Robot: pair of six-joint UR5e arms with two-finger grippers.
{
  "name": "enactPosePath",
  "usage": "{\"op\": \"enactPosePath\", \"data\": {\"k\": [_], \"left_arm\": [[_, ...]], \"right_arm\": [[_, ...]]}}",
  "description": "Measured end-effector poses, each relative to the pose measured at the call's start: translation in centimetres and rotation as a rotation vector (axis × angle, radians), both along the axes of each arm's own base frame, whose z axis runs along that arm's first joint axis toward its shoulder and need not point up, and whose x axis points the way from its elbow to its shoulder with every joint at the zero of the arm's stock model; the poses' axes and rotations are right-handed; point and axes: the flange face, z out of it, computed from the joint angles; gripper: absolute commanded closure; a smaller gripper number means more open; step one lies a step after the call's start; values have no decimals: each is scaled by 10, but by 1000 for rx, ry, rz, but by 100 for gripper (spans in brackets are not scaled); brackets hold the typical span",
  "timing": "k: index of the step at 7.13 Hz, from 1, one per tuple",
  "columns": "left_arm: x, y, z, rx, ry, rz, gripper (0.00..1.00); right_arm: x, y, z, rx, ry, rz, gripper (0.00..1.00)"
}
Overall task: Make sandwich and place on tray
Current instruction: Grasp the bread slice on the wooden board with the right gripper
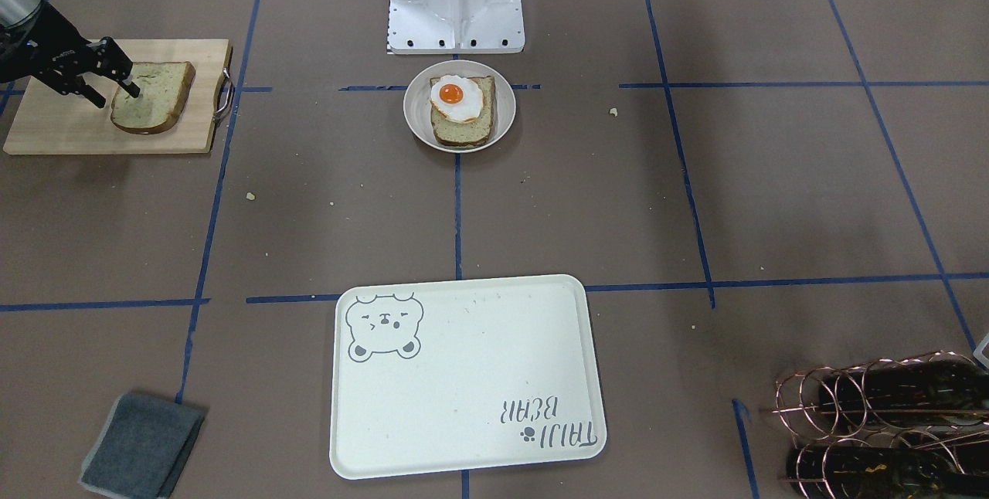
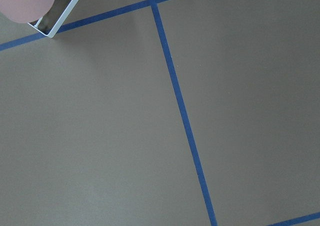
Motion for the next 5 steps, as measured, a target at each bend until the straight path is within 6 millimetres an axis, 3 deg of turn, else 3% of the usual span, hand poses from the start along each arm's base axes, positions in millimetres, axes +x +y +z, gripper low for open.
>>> {"op": "enactPosePath", "data": {"k": [4, 5], "left_arm": [[0, 1, 2, -5, 0, 0, 0], [0, 1, 2, -5, 0, 0, 0]], "right_arm": [[-3, 1, -14, 3, -31, 0, 100], [-3, 1, -25, 11, -52, -3, 100]]}}
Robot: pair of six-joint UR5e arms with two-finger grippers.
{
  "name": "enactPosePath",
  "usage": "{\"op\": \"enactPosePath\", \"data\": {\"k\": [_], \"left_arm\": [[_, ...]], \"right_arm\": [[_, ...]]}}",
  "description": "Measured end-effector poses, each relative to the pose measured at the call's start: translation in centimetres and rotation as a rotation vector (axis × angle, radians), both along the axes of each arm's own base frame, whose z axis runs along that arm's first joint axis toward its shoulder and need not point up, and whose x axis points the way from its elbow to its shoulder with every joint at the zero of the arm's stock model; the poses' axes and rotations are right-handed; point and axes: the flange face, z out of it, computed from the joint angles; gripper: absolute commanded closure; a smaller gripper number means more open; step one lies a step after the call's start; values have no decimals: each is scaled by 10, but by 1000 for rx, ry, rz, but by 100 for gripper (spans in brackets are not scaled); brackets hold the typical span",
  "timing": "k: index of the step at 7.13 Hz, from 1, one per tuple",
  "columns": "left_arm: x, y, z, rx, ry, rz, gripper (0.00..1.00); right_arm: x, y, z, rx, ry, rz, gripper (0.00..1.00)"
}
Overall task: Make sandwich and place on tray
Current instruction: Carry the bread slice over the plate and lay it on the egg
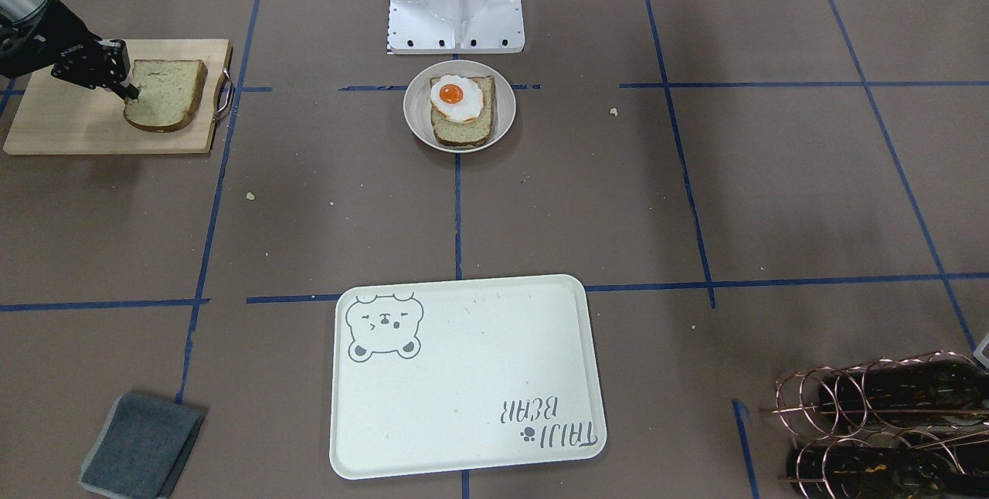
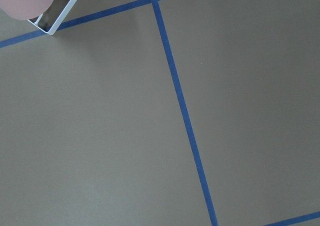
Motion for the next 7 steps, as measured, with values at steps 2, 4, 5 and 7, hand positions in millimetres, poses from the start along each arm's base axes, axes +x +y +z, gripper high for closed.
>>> {"op": "enactPosePath", "data": {"k": [2, 4, 5, 7], "left_arm": [[0, 1, 1, -3, 0, 0, 0], [0, 2, 4, -11, 0, 0, 0], [0, 3, 7, -17, 0, 0, 0], [0, 5, 9, -23, 0, -1, 0]], "right_arm": [[-2, -1, -50, 14, -98, -24, 100], [-6, -10, -108, 4, -226, -33, 100], [-24, -23, -135, -9, -281, -23, 100], [-90, -58, -197, -101, -331, 9, 100]]}}
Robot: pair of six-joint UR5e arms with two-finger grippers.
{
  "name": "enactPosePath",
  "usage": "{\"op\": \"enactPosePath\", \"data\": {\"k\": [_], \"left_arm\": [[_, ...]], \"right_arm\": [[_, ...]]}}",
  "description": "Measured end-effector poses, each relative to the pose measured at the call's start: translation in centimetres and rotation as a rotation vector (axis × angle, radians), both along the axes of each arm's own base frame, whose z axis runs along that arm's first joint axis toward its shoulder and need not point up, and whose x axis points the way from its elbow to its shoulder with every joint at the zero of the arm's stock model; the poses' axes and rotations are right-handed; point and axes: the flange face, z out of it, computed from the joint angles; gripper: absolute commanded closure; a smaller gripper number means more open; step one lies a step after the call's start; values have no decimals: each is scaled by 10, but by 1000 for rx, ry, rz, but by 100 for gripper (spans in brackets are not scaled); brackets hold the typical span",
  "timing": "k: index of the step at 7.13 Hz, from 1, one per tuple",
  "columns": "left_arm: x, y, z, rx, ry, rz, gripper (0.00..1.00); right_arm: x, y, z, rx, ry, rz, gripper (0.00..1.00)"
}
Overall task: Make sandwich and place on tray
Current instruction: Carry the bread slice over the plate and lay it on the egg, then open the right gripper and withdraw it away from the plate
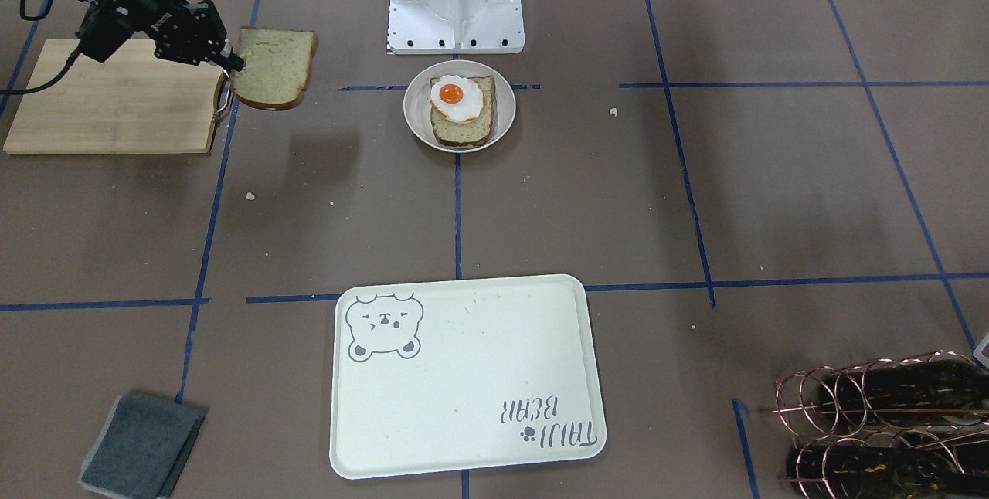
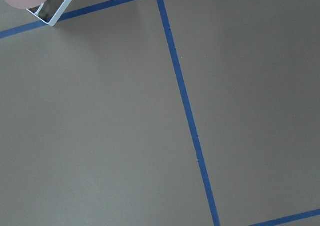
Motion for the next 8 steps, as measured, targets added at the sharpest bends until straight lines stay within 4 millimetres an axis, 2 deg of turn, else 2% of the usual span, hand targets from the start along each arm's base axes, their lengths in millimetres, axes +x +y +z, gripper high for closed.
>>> {"op": "enactPosePath", "data": {"k": [1, 3, 5, 6, 7, 8], "left_arm": [[0, 0, 0, -1, 0, 0, 0], [0, 1, 0, -2, 0, 0, 0], [0, 0, 0, -1, 0, 0, 0], [0, 0, 1, -2, 0, 0, 0], [0, 0, 1, -2, 0, 0, 0], [0, 0, 0, -1, 0, 0, 0]], "right_arm": [[-44, -8, -35, -28, -6, 12, 100], [-131, -2, -88, -21, -7, 44, 100], [-192, 11, -109, -7, -7, 59, 100], [-212, 19, -112, -3, -3, 62, 100], [-223, 26, -112, 0, 3, 65, 100], [-230, 31, -111, 1, 10, 64, 1]]}}
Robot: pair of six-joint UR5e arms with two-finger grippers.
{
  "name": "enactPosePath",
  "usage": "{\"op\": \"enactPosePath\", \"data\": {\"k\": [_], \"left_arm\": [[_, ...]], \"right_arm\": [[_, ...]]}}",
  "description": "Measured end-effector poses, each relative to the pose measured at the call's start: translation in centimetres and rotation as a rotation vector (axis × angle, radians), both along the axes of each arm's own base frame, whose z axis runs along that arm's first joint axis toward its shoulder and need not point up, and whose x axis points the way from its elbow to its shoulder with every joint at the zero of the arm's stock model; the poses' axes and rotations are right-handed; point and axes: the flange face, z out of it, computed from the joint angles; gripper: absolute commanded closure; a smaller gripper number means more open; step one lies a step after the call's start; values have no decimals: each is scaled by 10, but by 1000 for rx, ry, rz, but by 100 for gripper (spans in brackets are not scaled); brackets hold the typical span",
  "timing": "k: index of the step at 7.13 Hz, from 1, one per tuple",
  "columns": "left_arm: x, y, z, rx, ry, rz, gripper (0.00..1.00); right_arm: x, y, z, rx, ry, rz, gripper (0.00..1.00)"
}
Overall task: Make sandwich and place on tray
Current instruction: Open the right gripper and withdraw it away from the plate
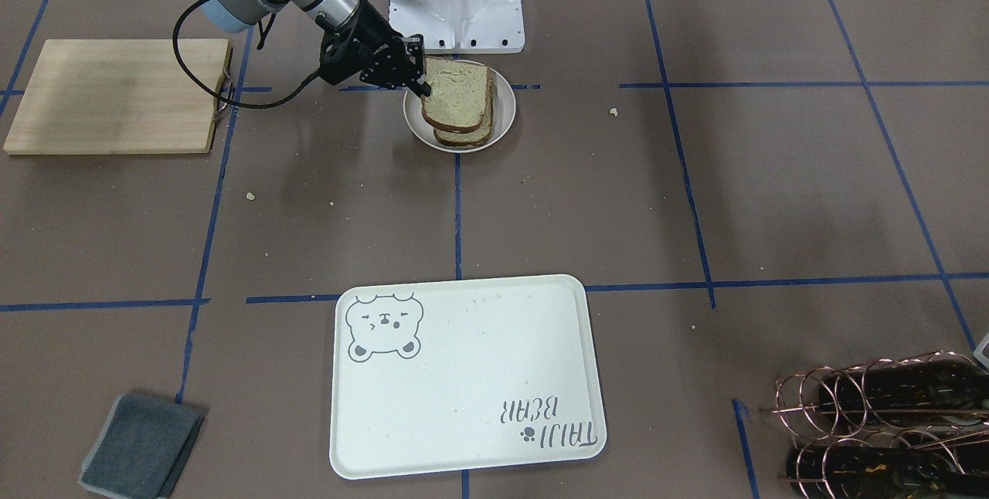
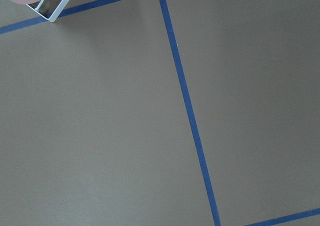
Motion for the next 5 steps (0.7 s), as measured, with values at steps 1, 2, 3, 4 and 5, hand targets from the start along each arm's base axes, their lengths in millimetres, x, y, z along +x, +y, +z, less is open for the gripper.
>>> {"op": "enactPosePath", "data": {"k": [1, 2, 3, 4, 5], "left_arm": [[0, 0, 0, 1, 1, 0, 0], [0, 0, 0, 2, 1, 1, 0], [0, -1, -2, 5, 1, 1, 0], [0, -3, -5, 15, 1, 0, 0], [0, -9, -12, 36, 0, -1, 0]], "right_arm": [[-4, 2, -3, -1, 7, 2, 0], [-7, 1, -11, -1, 17, 17, 0], [-5, -1, -20, -2, 38, 32, 0], [4, -9, -28, -12, 86, 43, 0], [22, -33, -29, -42, 165, 50, 0]]}}
